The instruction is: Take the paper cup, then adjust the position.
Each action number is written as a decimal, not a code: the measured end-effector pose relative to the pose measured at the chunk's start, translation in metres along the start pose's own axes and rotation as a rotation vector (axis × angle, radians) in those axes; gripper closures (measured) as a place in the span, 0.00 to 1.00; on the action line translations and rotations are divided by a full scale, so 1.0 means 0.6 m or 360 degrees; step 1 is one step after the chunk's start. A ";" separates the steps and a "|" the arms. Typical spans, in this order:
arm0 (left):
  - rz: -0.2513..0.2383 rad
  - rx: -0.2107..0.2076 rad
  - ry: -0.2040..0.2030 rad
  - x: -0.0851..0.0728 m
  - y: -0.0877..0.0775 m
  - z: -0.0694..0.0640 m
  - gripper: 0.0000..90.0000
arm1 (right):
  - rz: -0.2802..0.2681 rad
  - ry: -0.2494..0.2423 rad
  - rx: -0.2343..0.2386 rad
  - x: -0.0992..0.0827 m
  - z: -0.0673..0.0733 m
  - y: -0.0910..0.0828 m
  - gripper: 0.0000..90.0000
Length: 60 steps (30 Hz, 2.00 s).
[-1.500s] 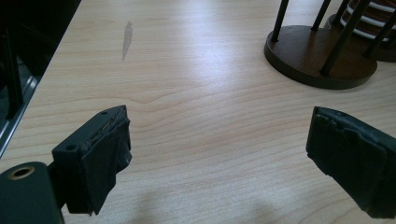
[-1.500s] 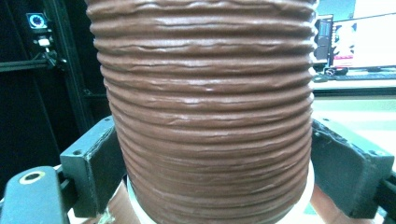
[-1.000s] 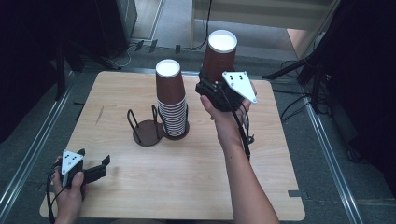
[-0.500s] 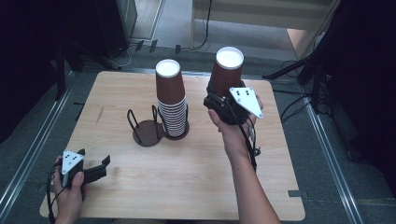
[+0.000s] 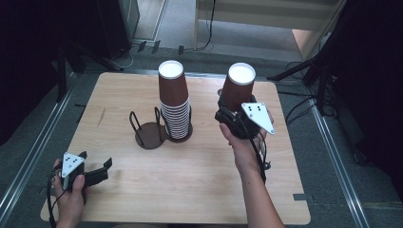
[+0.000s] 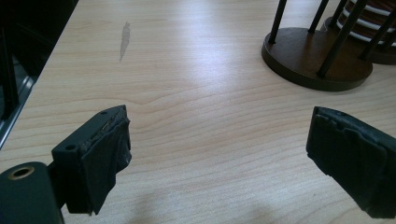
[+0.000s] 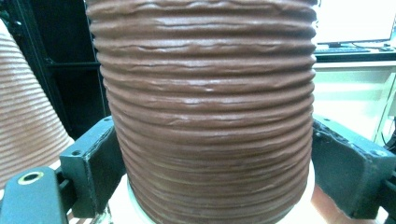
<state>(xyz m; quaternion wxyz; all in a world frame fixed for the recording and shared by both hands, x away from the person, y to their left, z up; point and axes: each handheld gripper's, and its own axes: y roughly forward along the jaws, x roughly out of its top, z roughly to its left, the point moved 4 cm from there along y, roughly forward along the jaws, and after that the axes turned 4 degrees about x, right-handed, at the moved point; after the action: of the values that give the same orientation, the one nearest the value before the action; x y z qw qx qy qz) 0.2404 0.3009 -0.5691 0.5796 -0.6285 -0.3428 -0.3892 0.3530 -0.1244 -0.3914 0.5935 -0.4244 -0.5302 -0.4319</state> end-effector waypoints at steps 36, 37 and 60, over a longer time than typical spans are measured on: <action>-0.0150 -0.0379 0.0129 0.128 0.013 -0.126 0.08 | 0.0187 -0.0133 0.0046 -0.164 -0.018 -0.095 0.12; -0.0153 -0.0393 0.0133 0.128 0.013 -0.128 0.08 | 0.0193 -0.0137 0.0052 -0.167 -0.016 -0.095 0.12; -0.0112 -0.0730 0.0276 0.144 0.003 -0.217 0.08 | 0.0279 -0.0440 0.0119 -0.223 0.028 -0.095 0.12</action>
<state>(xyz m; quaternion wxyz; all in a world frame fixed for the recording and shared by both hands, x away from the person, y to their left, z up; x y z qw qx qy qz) 0.2699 0.1692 -0.4899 0.4351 -0.6956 -0.2161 -0.5293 0.2850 -0.1152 -0.5210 0.5657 -0.5020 -0.5835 -0.2958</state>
